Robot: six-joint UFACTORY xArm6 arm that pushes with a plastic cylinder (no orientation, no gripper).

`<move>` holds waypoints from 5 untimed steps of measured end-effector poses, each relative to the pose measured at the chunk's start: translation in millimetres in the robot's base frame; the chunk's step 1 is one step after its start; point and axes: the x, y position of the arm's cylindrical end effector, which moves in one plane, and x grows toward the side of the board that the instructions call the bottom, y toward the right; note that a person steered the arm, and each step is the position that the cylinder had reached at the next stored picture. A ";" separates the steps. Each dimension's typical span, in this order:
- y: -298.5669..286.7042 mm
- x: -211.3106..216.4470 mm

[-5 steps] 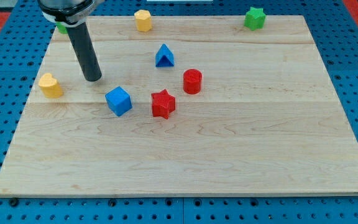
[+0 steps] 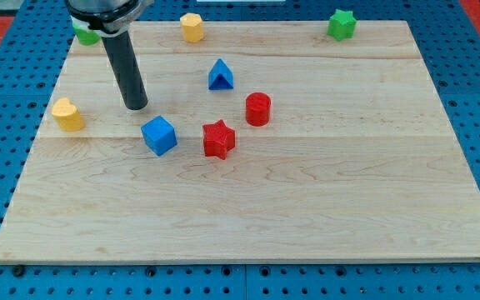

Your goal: Push the red circle to the center right

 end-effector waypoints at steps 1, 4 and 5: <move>9.2 0.0; 14.8 0.0; 16.6 -10.0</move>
